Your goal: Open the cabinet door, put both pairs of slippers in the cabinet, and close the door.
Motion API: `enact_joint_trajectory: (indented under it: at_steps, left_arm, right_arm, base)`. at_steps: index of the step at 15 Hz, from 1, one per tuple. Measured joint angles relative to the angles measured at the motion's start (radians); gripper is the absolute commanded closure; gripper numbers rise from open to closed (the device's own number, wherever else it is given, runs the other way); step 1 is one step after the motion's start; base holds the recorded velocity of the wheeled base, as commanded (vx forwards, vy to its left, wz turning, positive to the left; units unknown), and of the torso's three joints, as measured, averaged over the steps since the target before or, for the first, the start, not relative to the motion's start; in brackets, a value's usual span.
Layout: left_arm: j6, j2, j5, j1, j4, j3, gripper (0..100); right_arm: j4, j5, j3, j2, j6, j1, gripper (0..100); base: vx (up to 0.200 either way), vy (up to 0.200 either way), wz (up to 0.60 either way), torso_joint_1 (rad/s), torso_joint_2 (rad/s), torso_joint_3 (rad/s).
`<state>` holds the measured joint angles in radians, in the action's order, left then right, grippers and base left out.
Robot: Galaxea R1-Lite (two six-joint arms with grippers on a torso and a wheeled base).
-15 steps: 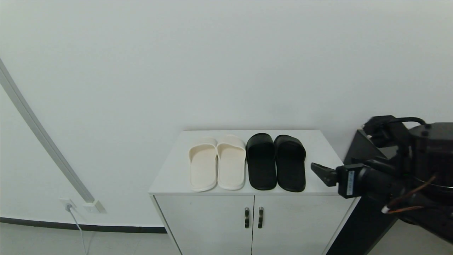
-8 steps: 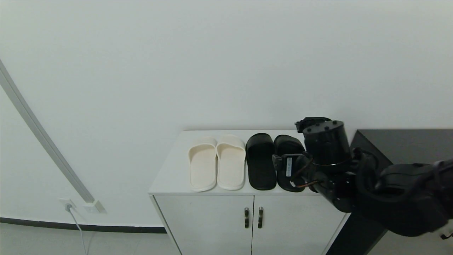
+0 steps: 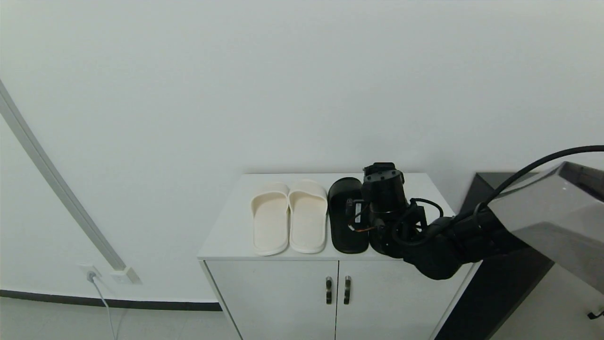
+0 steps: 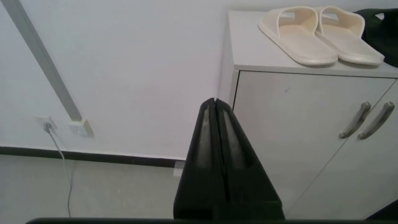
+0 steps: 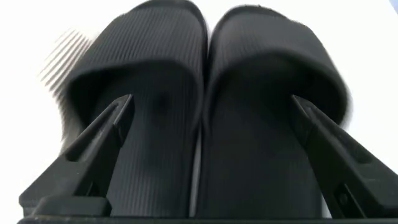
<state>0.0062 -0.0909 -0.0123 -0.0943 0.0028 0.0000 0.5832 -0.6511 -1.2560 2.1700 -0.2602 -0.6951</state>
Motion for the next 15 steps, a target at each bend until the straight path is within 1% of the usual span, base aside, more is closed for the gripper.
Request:
enact_joint_trajectory:
  at_steps: [2, 5, 7, 8, 15]
  left_arm:
    - [-0.001, 0.0, 0.0, -0.001, 0.0, 0.0, 100]
    - [-0.001, 0.0, 0.0, -0.001, 0.0, 0.0, 100]
    - [-0.001, 0.0, 0.0, 0.0, 0.0, 0.0, 100]
    - [-0.002, 0.0, 0.0, 0.0, 0.0, 0.0, 100]
    - [-0.003, 0.0, 0.0, 0.0, 0.0, 0.0, 100]
  right_arm:
    - [0.046, -0.01, -0.051, 0.059, 0.04, 0.021, 0]
    - [0.159, -0.024, -0.098, 0.136, 0.123, 0.047, 0]
    - [0.173, -0.03, -0.116, 0.165, 0.131, 0.058, 0]
    - [0.174, -0.03, -0.119, 0.173, 0.132, 0.059, 100]
    - [0.181, -0.03, -0.113, 0.179, 0.132, 0.058, 100]
  base:
    - [0.0, 0.0, 0.0, 0.0, 0.0, 0.0]
    - [0.0, 0.0, 0.0, 0.0, 0.0, 0.0]
    - [0.0, 0.0, 0.0, 0.0, 0.0, 0.0]
    - [0.0, 0.0, 0.0, 0.0, 0.0, 0.0]
    - [0.0, 0.0, 0.0, 0.0, 0.0, 0.0]
